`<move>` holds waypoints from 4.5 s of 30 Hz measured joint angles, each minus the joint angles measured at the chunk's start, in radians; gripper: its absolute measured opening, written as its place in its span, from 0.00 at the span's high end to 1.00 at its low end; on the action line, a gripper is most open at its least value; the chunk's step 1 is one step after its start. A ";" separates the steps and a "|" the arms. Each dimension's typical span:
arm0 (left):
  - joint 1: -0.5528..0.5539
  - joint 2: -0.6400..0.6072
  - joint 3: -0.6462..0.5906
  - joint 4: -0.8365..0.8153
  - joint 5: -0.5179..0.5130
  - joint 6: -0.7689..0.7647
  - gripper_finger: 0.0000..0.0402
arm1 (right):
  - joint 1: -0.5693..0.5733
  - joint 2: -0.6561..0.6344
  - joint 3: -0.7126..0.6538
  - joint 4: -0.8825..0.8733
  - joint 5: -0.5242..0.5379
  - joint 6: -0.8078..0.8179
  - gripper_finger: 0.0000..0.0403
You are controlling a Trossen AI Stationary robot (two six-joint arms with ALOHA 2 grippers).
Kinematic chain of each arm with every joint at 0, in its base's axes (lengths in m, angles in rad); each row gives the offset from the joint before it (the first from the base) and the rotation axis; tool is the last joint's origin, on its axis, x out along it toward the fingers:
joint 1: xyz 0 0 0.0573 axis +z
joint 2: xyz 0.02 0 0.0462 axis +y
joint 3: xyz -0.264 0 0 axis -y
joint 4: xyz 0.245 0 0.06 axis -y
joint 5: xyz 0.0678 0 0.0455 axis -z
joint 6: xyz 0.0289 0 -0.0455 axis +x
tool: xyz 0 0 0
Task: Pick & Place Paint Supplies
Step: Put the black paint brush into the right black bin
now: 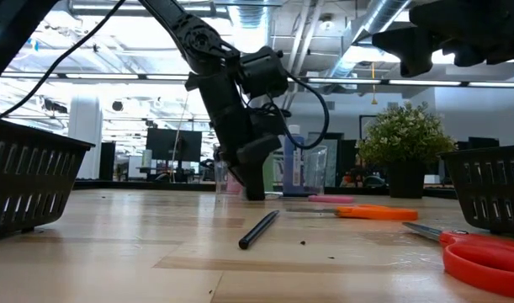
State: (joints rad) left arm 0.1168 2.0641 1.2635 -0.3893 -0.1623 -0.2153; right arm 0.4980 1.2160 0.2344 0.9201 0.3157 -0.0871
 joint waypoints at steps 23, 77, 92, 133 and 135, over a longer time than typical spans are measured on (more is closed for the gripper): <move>-0.032 -0.227 -0.362 0.540 0.026 0.001 0.95 | -0.001 0.000 0.000 -0.003 0.000 -0.030 0.40; -0.273 0.053 0.047 0.859 0.541 0.509 0.95 | -0.227 -0.688 -0.225 -0.195 0.341 -0.237 0.40; -0.302 0.263 0.299 0.858 0.633 0.517 0.95 | -0.260 -0.687 -0.225 -0.213 0.340 -0.227 0.40; -0.252 0.240 0.309 0.715 0.614 0.417 0.78 | -0.259 -0.687 -0.226 -0.213 0.340 -0.235 0.40; -0.250 0.214 0.310 0.623 0.543 0.394 0.78 | -0.255 -0.687 -0.226 -0.217 0.340 -0.233 0.40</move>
State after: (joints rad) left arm -0.1330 2.2777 1.5738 0.2334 0.3804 0.1790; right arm 0.2426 0.5289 0.0086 0.7026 0.6559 -0.3204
